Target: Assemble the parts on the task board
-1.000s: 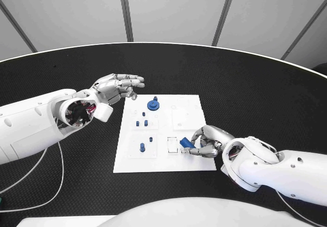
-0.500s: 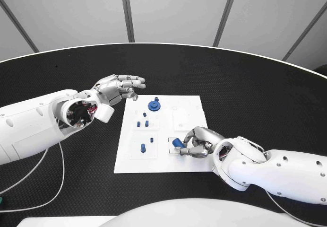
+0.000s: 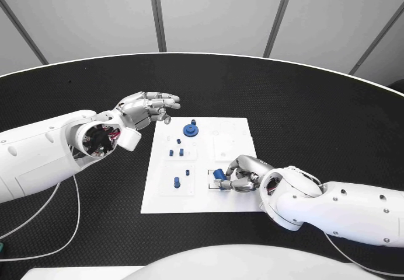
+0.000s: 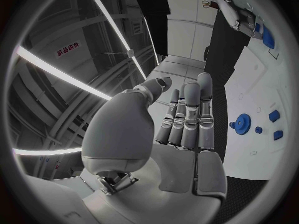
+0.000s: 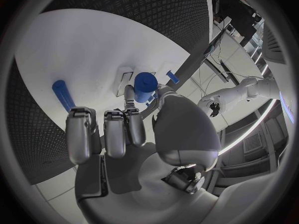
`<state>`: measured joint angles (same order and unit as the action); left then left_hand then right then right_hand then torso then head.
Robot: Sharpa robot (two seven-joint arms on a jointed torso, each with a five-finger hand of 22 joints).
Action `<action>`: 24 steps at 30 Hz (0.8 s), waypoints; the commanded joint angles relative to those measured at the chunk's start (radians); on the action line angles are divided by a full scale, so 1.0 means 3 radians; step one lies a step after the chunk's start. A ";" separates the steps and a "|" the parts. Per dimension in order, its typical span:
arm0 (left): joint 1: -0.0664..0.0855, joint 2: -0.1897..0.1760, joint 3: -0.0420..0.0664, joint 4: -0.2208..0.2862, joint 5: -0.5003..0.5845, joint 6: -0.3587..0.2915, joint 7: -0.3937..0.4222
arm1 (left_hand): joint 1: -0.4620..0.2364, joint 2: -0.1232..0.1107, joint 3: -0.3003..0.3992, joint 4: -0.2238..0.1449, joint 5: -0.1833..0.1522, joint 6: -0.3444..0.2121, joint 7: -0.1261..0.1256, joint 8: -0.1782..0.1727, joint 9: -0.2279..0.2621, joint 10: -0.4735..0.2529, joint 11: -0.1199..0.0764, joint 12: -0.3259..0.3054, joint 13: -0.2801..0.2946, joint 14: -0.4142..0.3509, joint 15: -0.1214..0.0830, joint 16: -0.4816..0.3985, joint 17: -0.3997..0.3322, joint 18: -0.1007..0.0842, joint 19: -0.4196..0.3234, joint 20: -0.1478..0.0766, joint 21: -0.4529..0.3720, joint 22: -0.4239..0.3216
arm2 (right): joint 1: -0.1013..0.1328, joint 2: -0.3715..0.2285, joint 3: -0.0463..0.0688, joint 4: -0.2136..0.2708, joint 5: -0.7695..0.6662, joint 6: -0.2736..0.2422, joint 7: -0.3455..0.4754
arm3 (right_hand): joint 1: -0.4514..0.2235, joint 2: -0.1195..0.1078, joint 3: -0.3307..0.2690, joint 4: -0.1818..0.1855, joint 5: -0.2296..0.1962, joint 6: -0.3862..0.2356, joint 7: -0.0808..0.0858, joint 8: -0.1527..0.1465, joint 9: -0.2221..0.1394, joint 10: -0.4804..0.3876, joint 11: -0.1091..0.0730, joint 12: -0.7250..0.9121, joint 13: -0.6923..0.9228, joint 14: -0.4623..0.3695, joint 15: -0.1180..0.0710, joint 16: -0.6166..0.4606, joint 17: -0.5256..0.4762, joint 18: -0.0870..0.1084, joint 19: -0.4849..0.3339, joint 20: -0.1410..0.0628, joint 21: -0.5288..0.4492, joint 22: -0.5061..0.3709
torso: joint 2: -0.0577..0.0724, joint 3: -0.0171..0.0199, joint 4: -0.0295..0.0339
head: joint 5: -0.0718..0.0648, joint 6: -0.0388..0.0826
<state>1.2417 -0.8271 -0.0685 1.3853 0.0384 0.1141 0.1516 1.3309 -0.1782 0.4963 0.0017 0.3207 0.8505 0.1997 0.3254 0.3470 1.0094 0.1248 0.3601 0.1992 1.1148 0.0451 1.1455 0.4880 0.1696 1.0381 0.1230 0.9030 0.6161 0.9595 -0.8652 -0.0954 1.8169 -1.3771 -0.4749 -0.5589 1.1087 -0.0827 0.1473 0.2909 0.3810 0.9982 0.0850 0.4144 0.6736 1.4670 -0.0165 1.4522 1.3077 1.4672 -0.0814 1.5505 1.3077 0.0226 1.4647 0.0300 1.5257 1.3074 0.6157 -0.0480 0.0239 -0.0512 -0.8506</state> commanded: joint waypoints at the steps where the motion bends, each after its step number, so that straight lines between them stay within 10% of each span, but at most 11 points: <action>1: 0.0000 -0.0004 0.0000 0.0002 0.0000 -0.0004 -0.0001 | 0.0009 0.0022 -0.0013 0.0002 0.0007 -0.0019 0.0001 -0.0021 0.0003 -0.0026 0.0002 0.0018 0.0003 -0.0025 0.0000 0.0021 -0.0003 0.0051 -0.0003 0.0028 -0.0023 -0.0003 | 0.0003 0.0026 0.0001 -0.0032 0.0000 0.0006 -0.0003 | -0.0069 -0.0002 -0.0013 0.0010 -0.0034 0.0151 -0.0132 0.0029 0.0012 0.0147 -0.0032 0.0005 0.0583 0.0323 -0.0023 0.0015 0.0769 -0.0035 0.0295 -0.0031 0.0015 0.0752 | 0.0002 -0.0002 0.0002 | 0.0005 -0.0008; 24: 0.0001 -0.0019 0.0000 0.0016 0.0000 -0.0014 -0.0005 | 0.0009 0.0022 -0.0013 0.0002 0.0007 -0.0019 0.0001 -0.0021 0.0003 -0.0026 0.0002 0.0018 0.0003 -0.0025 0.0000 0.0021 -0.0003 0.0051 -0.0003 0.0028 -0.0023 -0.0003 | 0.0010 0.0088 0.0008 -0.0085 0.0000 -0.0034 -0.0011 | -0.0457 0.0050 -0.0269 0.0013 -0.0528 0.0127 -0.0154 0.0139 0.0130 0.0149 -0.0052 -0.0018 0.0586 0.0322 -0.0042 0.0011 0.0761 -0.0034 0.0293 -0.0053 0.0007 0.0751 | -0.0001 0.0002 -0.0005 | 0.0024 -0.0027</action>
<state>1.2419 -0.8325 -0.0685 1.3900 0.0384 0.1098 0.1499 1.3309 -0.1781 0.4965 0.0016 0.3207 0.8505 0.1997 0.3254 0.3468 1.0095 0.1248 0.3601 0.1989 1.1147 0.0451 1.1455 0.4881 0.1696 1.0381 0.1230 0.9030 0.6164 0.9626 -0.8389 -0.0932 1.7914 -1.3771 -0.4854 -0.5628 0.9816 -0.0687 0.0742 0.2944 0.2379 1.0446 0.0407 0.4513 0.7102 1.4666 -0.0233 1.4521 1.3075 1.4652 -0.0865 1.5505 1.3075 0.0229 1.4632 0.0213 1.5256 1.3073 0.6163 -0.0475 0.0229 -0.0447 -0.8575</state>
